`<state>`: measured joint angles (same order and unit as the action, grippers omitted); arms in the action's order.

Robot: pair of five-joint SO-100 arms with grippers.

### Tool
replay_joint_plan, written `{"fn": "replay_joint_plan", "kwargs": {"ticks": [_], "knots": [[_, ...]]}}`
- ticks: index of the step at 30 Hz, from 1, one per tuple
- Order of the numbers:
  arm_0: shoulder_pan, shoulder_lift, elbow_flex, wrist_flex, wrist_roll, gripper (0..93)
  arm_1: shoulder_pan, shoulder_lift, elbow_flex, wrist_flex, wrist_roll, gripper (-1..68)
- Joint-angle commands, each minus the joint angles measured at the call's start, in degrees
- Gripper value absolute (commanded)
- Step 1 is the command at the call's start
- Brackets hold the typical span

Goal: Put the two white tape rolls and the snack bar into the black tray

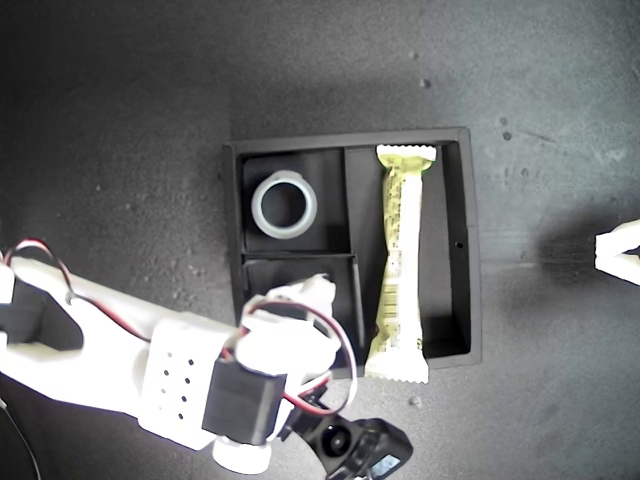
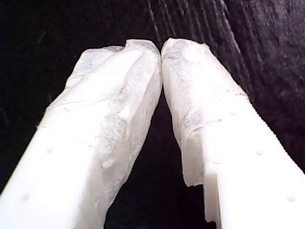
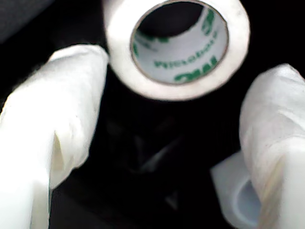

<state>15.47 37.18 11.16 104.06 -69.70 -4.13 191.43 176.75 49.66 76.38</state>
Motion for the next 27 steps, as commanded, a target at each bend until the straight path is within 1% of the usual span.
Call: {"fn": "replay_joint_plan", "kwargs": {"ticks": [1, 4, 6, 8, 10, 11, 13, 16, 20, 23, 25, 27], "knots": [[-1.32, 11.95, 5.71, 1.05, 2.11, 22.1, 0.26, 0.53, 0.88, 0.70, -0.62, -0.2], [-3.69, 28.21, 21.09, 1.05, 3.52, 21.3, 1.23, 0.53, 2.20, 0.88, -0.88, -0.2], [-6.15, 40.78, 33.49, 1.05, 3.87, 19.0, 2.20, 0.53, 2.20, 3.34, -0.88, -0.2], [-9.14, 53.44, 46.49, 1.05, 3.78, 14.0, 3.25, 0.53, 2.20, 6.06, -0.79, -0.2], [-12.04, 65.57, 59.68, 0.35, 3.60, 6.1, 4.57, 0.53, 2.20, 9.58, 0.09, -0.2], [-13.36, 72.60, 67.15, -0.79, 3.25, 3.1, 5.36, 0.53, 2.20, 11.51, 0.62, -0.2], [-15.29, 85.08, 80.86, -4.83, 2.11, 0.1, 6.77, 0.53, 2.20, 14.33, 1.58, -0.2], [-15.73, 104.94, 101.43, -12.04, -0.70, 0.1, 9.58, 0.53, 2.20, 19.25, 2.72, -0.2], [-14.24, 128.94, 125.60, -19.25, -4.39, 0.1, 11.34, 0.53, 2.20, 22.94, 4.48, -0.2], [-12.83, 143.88, 139.75, -21.27, -6.77, 0.1, 11.60, 0.53, 2.20, 25.22, 6.24, -0.1], [-12.13, 153.02, 147.04, -21.36, -7.56, 0.1, 10.55, 0.53, 2.29, 26.28, 7.73, 0.0], [-11.51, 156.62, 151.79, -21.36, -8.26, 0.1, 9.32, 0.35, 2.29, 27.16, 9.14, 0.0]]}}
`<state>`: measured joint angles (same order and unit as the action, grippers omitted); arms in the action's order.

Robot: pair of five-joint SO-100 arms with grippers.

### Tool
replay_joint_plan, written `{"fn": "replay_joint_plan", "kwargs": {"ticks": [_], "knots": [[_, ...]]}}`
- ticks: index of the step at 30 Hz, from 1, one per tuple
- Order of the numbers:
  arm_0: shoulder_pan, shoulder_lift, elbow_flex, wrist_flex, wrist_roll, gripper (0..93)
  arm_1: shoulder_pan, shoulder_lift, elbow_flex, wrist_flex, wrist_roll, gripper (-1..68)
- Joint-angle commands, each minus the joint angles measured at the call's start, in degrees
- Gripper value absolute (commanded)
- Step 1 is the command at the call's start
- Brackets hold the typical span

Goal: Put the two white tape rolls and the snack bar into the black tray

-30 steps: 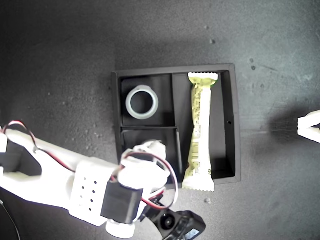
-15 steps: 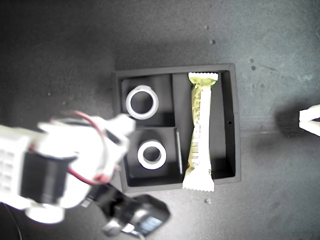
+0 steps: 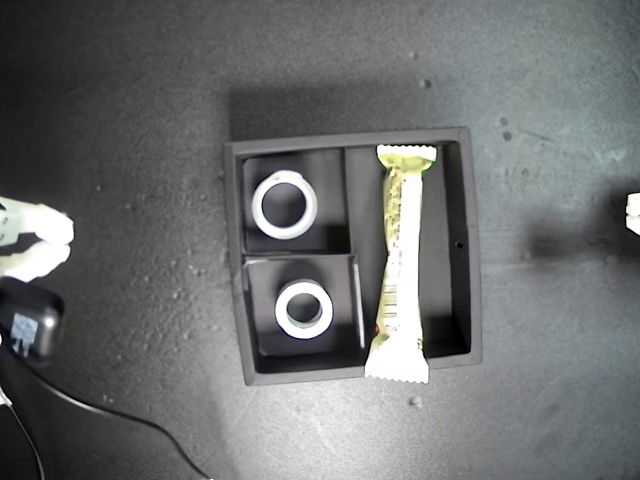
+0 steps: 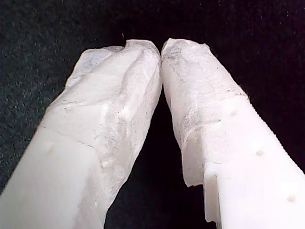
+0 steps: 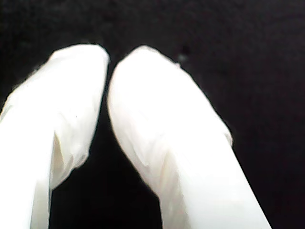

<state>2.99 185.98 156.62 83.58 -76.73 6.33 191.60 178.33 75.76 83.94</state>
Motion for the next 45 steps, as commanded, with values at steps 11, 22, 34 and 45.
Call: {"fn": "replay_joint_plan", "kwargs": {"ticks": [11, 22, 34, 45], "knots": [[0.09, 8.09, 20.65, -5.27, -4.48, 0.1, -4.39, 0.00, 0.70, 1.14, 4.57, 0.1], [3.96, 8.00, 23.20, -3.60, -19.34, 11.7, -4.48, 0.26, 0.70, 1.05, 3.43, 0.1], [6.42, 8.00, 23.20, -3.60, 0.09, 11.7, -4.48, 0.35, 0.70, 1.05, 3.34, 0.1], [6.50, 8.00, 23.20, -3.60, -0.09, 11.7, -6.42, 0.35, 0.70, 1.05, 2.72, 0.2]]}}
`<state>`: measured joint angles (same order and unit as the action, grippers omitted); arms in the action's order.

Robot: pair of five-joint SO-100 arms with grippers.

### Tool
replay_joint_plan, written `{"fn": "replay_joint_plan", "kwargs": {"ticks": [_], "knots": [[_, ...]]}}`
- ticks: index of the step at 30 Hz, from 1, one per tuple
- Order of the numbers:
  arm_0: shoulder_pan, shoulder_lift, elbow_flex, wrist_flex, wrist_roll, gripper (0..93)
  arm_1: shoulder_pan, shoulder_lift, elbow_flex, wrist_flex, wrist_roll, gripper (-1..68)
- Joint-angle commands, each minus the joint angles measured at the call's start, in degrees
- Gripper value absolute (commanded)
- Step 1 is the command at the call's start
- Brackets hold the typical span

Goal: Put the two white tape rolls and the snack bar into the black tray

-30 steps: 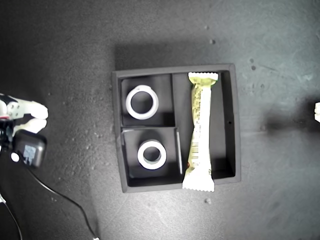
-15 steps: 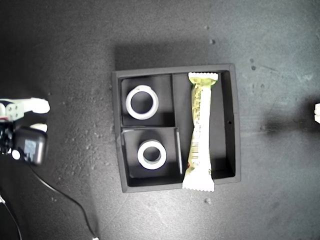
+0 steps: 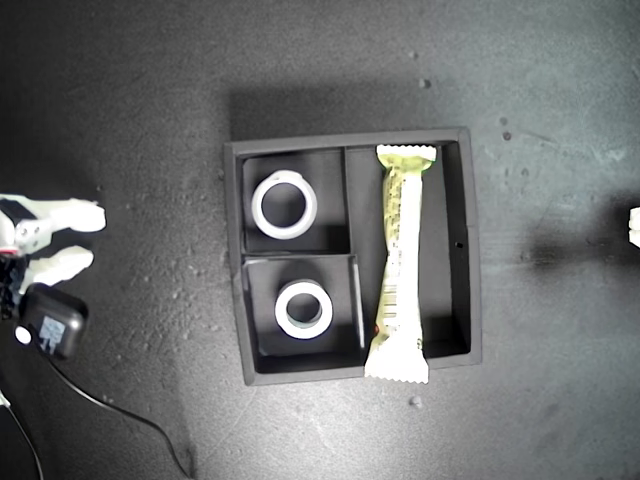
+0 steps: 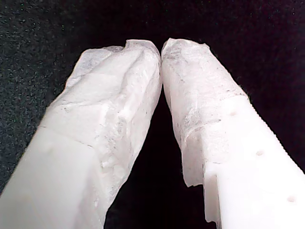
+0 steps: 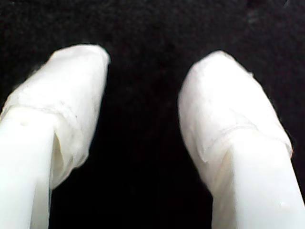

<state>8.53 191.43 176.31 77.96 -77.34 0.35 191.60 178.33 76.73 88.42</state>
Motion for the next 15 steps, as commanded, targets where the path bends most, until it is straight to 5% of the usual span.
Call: {"fn": "replay_joint_plan", "kwargs": {"ticks": [1, 15], "knots": [[0.97, 2.55, 3.52, 2.02, 0.53, 11.7, -0.62, 0.35, 0.70, 0.09, -1.76, 0.2], [0.97, 2.55, 3.52, 2.02, 0.18, 11.7, -0.79, 0.35, 0.70, 0.09, -1.93, 0.2]]}}
